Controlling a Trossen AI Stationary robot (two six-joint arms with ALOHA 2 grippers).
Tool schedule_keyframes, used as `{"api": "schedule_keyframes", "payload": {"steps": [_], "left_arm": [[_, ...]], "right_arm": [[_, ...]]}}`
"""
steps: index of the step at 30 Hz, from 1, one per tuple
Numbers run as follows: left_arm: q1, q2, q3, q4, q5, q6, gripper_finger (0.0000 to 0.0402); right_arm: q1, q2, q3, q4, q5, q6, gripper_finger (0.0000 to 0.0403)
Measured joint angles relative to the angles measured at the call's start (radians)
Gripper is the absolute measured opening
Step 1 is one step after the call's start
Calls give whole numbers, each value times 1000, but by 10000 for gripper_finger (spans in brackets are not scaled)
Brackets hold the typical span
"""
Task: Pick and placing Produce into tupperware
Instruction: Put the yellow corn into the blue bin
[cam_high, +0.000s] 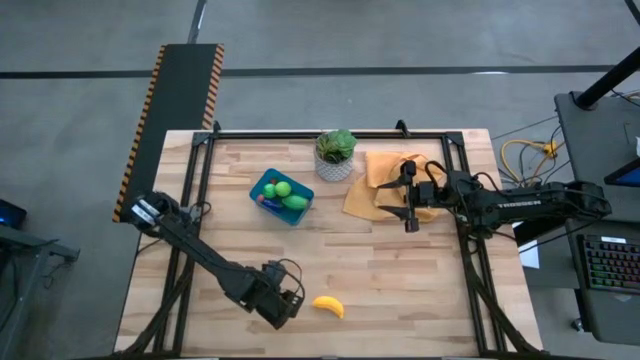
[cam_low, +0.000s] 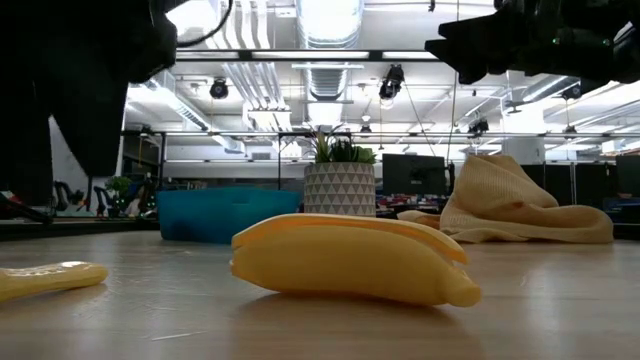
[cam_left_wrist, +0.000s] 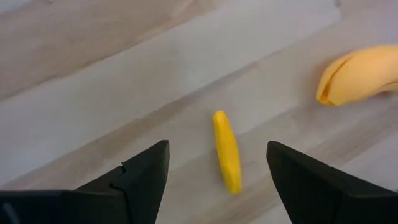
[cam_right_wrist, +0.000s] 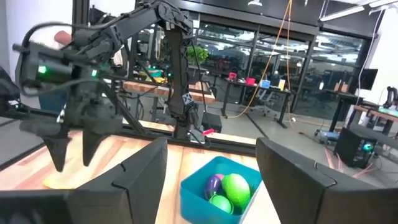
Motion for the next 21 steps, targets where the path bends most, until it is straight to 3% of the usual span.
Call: {"api": "schedule_keyframes", "payload": {"steps": [11,21], "left_arm": [[1,143,153,14,27,0,255],[0,190,178,-70,90,-24,255]], "right_arm": [[0,0,0,-97,-2,75,240],[0,0,0,-123,-2,156,244]]}}
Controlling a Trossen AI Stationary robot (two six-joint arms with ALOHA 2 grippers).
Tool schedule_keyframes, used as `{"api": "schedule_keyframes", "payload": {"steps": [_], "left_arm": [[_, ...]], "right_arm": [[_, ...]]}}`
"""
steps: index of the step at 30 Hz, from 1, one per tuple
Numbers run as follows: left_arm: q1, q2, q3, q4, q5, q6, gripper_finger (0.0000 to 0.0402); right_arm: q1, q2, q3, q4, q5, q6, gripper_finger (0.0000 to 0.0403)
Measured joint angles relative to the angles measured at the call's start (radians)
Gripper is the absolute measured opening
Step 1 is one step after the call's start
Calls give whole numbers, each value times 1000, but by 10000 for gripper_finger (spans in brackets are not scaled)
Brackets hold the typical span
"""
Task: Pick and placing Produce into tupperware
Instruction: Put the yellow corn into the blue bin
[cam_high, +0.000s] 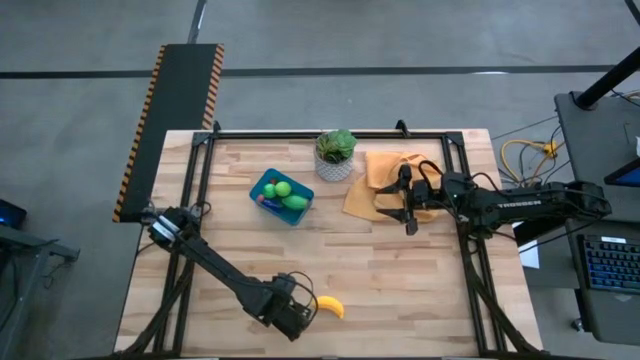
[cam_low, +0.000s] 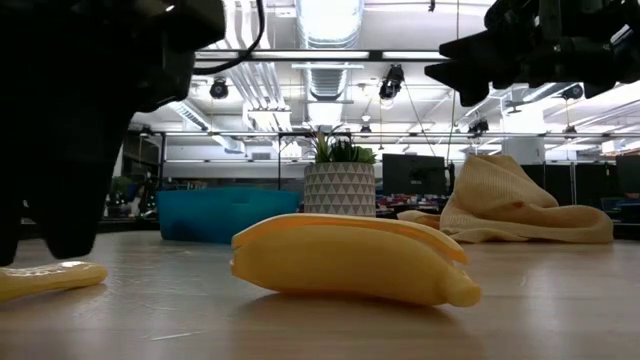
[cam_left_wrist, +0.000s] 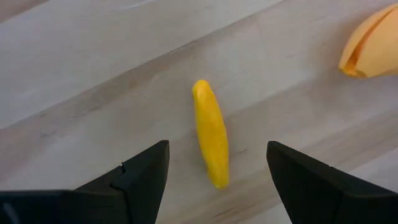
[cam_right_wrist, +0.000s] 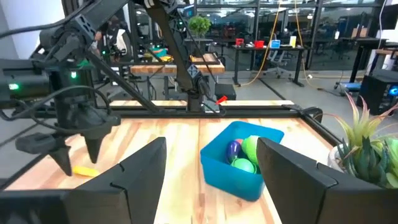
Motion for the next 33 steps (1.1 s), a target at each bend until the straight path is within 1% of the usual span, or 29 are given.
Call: {"api": "schedule_keyframes", "payload": {"steps": [10,18,26,33], "left_arm": [[0,-1,-13,3,15,-1,255],[1,0,-42,32,23,-2,255],[2,2,-48,42,22,-2,255],[3,2,-58,48,23,-1,255]], "right_arm": [[0,0,0,0,0,-1,238],[0,0,0,0,0,-3,244],[0,0,0,0,0,-5,237],[0,0,0,1,0,-5,244]]}}
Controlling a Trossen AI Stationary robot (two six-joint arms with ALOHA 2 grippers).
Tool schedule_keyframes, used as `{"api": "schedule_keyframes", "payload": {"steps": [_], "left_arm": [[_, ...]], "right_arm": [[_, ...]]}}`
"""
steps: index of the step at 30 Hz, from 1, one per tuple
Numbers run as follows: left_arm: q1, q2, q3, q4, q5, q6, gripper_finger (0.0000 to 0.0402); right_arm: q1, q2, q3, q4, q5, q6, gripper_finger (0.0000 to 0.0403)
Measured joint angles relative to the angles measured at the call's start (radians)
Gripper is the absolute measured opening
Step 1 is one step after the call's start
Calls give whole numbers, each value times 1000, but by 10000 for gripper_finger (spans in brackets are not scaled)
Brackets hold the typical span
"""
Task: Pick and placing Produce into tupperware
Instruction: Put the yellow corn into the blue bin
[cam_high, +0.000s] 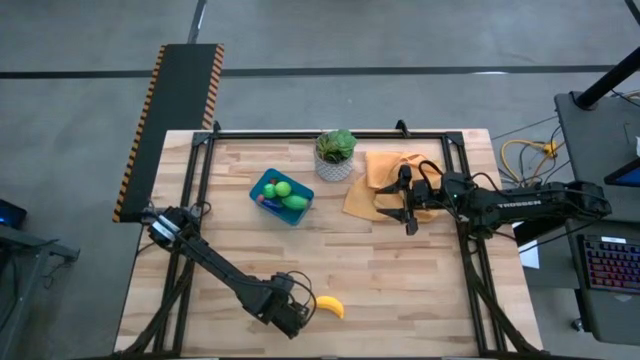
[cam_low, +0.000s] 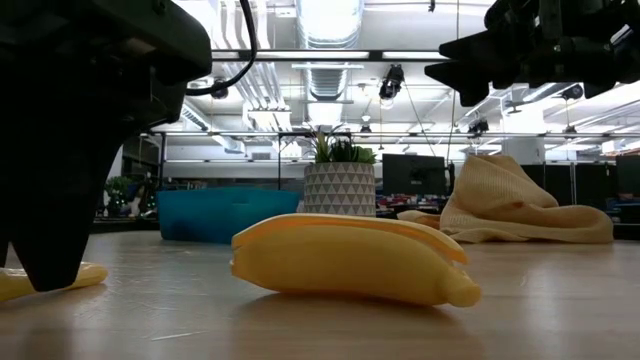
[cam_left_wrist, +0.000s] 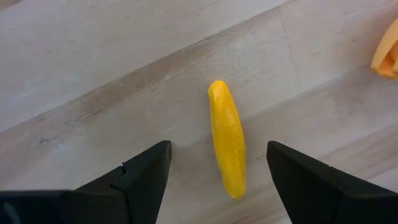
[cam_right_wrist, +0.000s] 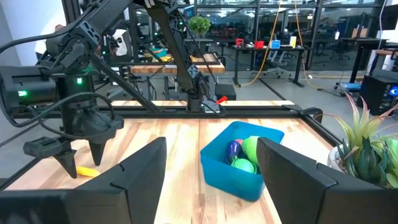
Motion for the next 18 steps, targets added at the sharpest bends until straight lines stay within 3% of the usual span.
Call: {"api": "schedule_keyframes", "payload": {"steps": [4,18], "left_arm": [[0,0,-2,-1,8,1,246],[2,0,-8,5,29,9,136]], "right_arm": [[0,0,0,0,0,-1,243],[0,0,0,0,0,-2,244]]}}
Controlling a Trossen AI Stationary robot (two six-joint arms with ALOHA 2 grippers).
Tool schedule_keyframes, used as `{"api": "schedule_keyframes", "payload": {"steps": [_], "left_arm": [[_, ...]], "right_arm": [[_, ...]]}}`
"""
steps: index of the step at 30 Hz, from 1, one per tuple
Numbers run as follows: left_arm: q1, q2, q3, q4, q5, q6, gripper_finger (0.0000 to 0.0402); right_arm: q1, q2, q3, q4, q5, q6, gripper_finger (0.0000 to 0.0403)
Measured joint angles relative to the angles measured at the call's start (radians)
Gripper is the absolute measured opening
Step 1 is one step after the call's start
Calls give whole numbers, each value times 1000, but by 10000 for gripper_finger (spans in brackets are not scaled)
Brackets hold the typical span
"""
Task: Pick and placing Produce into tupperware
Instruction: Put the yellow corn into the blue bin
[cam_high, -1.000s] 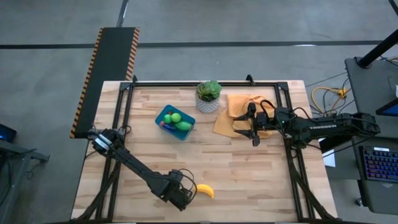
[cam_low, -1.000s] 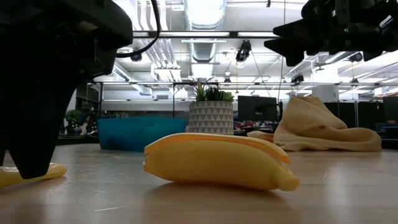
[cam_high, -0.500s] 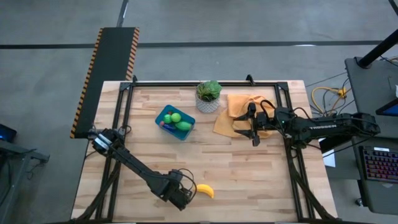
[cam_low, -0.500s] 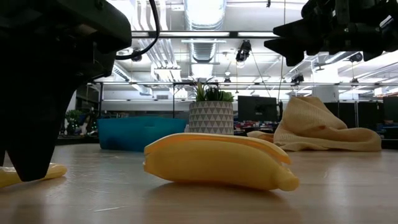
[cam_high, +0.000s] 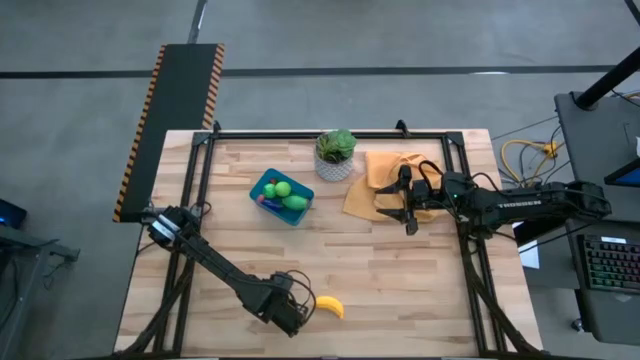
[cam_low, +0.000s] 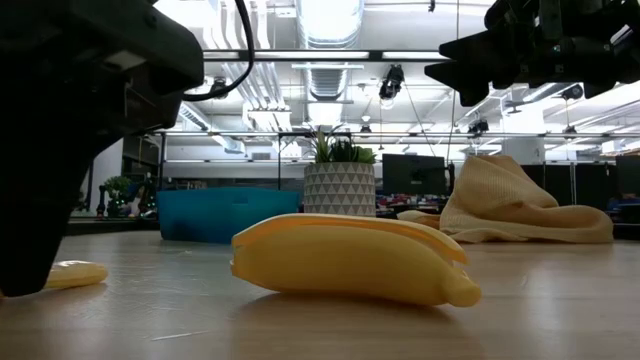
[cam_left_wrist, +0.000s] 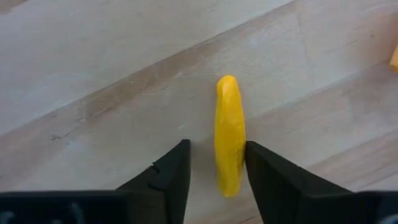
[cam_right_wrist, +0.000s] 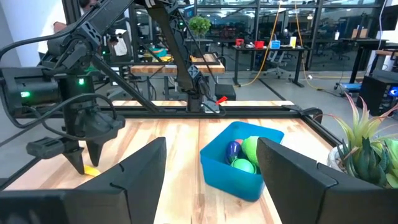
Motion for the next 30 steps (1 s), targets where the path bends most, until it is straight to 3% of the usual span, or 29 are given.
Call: {"api": "schedule_keyframes", "payload": {"steps": [20,30], "left_arm": [[5,1,1,38,75,98,17],[4,-10,8,30,105,154,5]], "right_arm": [[0,0,0,0,0,0,238],[0,0,0,0,0,0,244]]}}
